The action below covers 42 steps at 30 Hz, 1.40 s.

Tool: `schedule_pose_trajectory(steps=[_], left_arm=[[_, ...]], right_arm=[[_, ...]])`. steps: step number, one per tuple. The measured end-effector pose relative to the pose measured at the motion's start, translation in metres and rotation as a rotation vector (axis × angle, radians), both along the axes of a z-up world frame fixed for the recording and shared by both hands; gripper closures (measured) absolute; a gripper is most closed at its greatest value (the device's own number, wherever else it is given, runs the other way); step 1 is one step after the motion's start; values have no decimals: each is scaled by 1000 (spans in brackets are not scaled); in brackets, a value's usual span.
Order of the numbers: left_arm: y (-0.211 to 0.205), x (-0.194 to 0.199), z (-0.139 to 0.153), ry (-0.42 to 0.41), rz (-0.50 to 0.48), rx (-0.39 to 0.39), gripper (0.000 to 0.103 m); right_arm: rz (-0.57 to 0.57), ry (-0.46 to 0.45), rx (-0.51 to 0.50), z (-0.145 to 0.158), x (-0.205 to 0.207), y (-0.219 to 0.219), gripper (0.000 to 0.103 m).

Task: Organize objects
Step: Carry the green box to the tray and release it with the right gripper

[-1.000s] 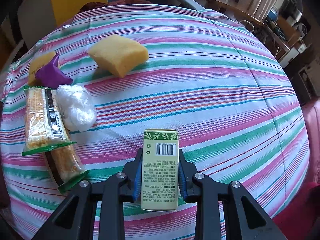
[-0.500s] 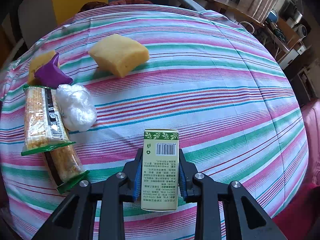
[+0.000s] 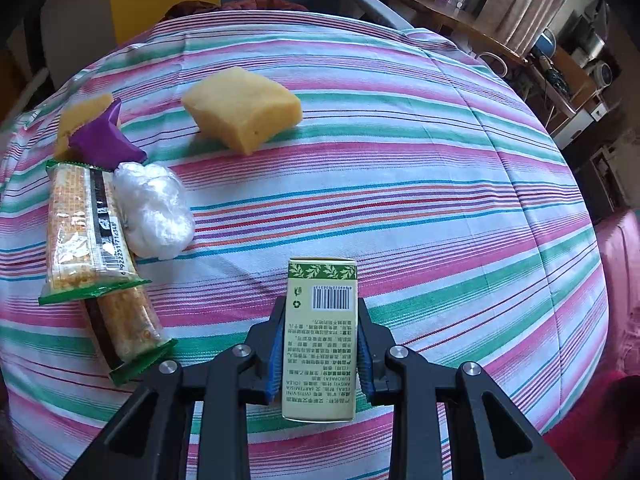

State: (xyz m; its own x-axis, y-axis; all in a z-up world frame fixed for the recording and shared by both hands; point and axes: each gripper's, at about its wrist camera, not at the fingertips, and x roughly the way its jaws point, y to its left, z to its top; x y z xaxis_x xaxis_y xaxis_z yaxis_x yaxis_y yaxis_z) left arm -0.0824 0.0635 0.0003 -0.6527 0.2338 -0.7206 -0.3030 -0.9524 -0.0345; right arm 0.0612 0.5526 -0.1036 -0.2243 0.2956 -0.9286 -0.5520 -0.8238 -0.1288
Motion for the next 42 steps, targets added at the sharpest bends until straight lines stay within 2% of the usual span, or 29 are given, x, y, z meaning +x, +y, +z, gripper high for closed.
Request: schedule_pose_trajectory(steps=[5,15,22,27,30,34,37,42], left_arm=[[4,26,2,64,-16,-27,55],[-5,36,-7,44,-19,-10,55],[-22,37,-7,39,4,18,54],[-48,35,0,51,62,63,55],[-69,33,4,58,108,81,54],[-96,30,5,60,172,96,55],[-115,28,3,52,221,110,55],[-134,27,-4,41,252,123,55]], right_arm=[[11,-2,21,2,-2,-4,73],[-24,36,-6,5,0,3,73],[-70,169,-40,40,9,-1,73],[-4,300,-32,93,2,-32,73],[92,394,-93,128,-13,-70,73],[298,445,-169,149,-53,-144,73],[448,420,-247,141,-86,-209,73],[652,300,-351,101,-142,-330,73]])
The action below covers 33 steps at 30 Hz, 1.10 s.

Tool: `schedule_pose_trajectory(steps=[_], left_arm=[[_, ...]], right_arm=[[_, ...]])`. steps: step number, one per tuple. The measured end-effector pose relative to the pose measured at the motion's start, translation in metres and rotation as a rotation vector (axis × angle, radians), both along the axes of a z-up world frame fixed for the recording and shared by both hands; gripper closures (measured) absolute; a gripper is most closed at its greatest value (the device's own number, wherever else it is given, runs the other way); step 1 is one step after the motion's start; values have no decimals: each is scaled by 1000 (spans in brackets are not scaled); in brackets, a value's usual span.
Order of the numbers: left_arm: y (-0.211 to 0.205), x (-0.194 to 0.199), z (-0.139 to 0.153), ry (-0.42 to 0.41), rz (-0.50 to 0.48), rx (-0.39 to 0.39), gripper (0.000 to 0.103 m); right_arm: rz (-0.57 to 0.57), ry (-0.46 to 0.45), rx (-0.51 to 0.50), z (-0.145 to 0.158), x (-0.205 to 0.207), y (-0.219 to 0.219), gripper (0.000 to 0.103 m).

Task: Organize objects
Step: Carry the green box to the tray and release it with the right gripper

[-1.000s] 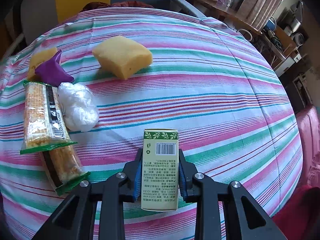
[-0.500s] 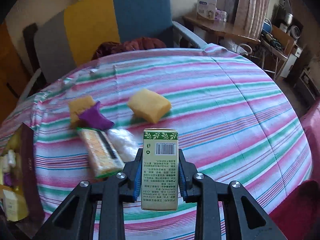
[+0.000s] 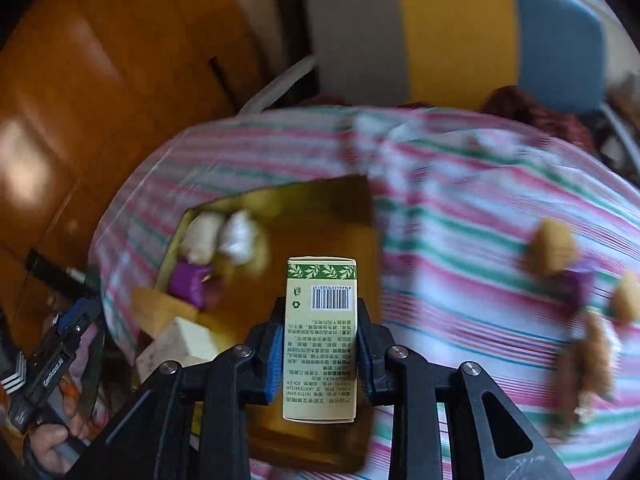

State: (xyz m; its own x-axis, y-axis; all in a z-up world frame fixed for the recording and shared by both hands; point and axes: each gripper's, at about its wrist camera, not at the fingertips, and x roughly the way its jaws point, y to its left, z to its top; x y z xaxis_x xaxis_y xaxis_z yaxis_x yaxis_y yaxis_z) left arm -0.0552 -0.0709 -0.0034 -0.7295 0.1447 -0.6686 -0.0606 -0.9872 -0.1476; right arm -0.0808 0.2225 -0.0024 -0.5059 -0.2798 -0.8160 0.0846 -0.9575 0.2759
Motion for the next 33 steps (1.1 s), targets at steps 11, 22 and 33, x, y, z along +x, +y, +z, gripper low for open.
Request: schedule_pose_trajectory(steps=[11,22,33], left_arm=[[-22,-5,-18,-49,26,37,55],[-18,-3,-17,-41,18,26,55],[4,12,-1,-4,-50,-6,55]], right_arm=[[64,-263,-155,-88,-86,-114,63],[81,-214,-158,-78,-70,-119,58],[89,-14,30,-28,-24,-96,29]])
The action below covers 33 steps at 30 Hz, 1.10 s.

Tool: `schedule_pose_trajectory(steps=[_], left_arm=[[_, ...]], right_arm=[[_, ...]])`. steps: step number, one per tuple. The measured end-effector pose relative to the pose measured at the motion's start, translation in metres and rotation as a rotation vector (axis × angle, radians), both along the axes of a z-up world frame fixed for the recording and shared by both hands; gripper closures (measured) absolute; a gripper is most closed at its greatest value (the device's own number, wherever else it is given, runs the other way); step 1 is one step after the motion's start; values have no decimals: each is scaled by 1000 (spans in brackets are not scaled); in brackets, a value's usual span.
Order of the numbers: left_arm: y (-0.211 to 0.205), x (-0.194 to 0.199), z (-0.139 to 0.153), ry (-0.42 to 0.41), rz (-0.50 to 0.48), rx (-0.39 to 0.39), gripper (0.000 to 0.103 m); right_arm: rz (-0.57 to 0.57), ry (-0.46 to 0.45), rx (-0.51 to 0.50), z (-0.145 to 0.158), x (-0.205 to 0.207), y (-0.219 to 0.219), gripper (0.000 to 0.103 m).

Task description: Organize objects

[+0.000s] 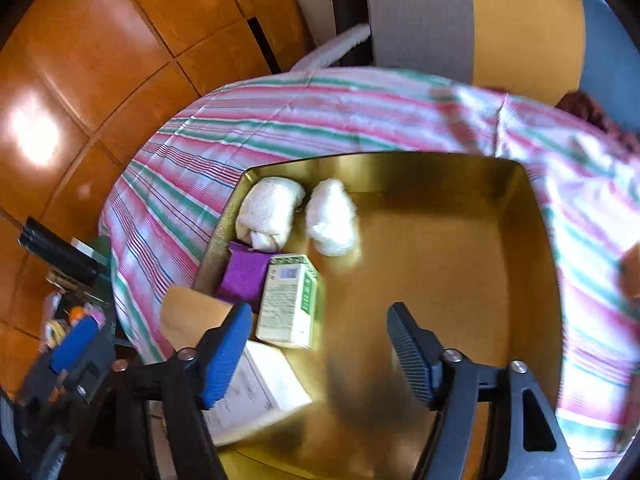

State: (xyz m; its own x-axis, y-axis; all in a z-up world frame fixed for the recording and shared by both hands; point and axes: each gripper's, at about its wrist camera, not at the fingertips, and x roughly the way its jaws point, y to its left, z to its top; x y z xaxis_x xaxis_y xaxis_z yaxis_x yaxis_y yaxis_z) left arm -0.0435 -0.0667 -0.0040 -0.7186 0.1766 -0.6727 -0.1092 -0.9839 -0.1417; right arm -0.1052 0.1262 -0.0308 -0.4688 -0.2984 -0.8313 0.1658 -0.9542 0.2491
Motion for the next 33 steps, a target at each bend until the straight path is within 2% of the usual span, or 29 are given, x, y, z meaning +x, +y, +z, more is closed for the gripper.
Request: schedule_pose_trajectory(steps=[6,13,17,23,29,31,33], left_arm=[[17,9,8,24,-52,-14,55],[44,13,10,22,-112,-39,55],[57,12,11,12,-138,-46,55],[78,6,7,-47,-200,-10,55],[119,11,13,-41,-314,-43,55],[137,13,14,-40,-356,-62,55],[155,15,14,-44,-397,-84,55]], right_arm=[[-12,113,89,18,30,28,24],[-129,162,113,30,54,94,24],[-241,164,127,31,69,148,24],[-426,138,178,32,96,241,24],[-662,104,210,21,127,342,24],[-726,86,196,10,137,369,24],[-792,65,133,-4,148,391,24]])
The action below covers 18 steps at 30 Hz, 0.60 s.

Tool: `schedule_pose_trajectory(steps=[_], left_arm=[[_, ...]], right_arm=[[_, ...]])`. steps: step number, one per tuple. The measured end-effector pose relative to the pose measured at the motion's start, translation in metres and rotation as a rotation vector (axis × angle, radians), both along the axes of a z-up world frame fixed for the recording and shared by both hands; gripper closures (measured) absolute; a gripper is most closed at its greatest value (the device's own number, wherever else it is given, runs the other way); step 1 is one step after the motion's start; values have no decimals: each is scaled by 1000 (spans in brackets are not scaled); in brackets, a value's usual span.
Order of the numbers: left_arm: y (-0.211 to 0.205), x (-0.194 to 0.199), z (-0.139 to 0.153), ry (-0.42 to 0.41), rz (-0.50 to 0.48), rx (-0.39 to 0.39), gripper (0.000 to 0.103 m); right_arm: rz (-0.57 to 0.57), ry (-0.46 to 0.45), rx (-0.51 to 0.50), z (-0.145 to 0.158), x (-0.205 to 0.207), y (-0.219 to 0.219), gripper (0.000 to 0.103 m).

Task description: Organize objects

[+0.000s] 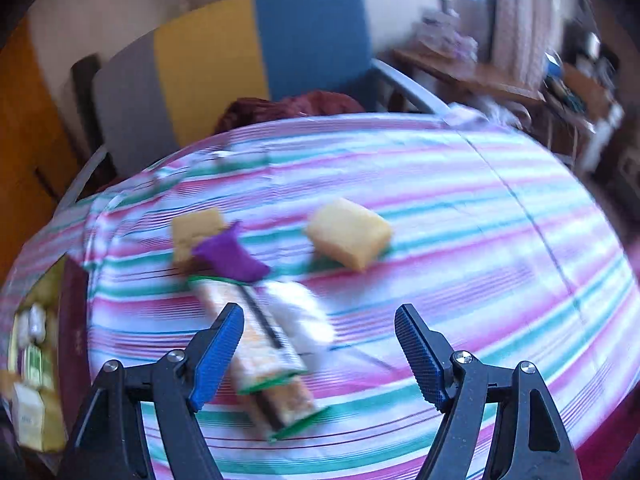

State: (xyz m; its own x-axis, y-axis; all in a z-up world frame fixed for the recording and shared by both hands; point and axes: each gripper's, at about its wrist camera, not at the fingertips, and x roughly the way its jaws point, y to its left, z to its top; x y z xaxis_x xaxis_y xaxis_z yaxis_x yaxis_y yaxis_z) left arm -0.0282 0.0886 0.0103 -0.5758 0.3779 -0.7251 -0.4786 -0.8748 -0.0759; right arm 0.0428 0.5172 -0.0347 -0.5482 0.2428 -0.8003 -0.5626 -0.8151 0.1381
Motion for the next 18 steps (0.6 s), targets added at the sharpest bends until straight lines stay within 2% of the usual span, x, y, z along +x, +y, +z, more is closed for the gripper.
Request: schedule_pose_trajectory(steps=[3,5,7,11,13,16,18], left_arm=[[24,3,-3,-11,-46,-16,55],[37,5,-6,-21,-67,-20,55],[50,9,-10,-35,-94,-27,55],[72,15,-17,-51,-150,-48,55],[81,19,-20,-56,-172,-53,54],[86,23,-22,-65,-194,-56,54],[90,25,-24,-72,-202,-58,54]], right_arm=[[-77,-18,-166,-25,8,28,25],[-73,38,-243,-26,10,34,25],[-49,93,-266,-18,10,34,22],[22,140,-229,-5,6,17,21],[106,154,-195,2,0,1,20],[210,105,-59,3,-13,-29,20],[260,35,50,-6,-24,-47,20]])
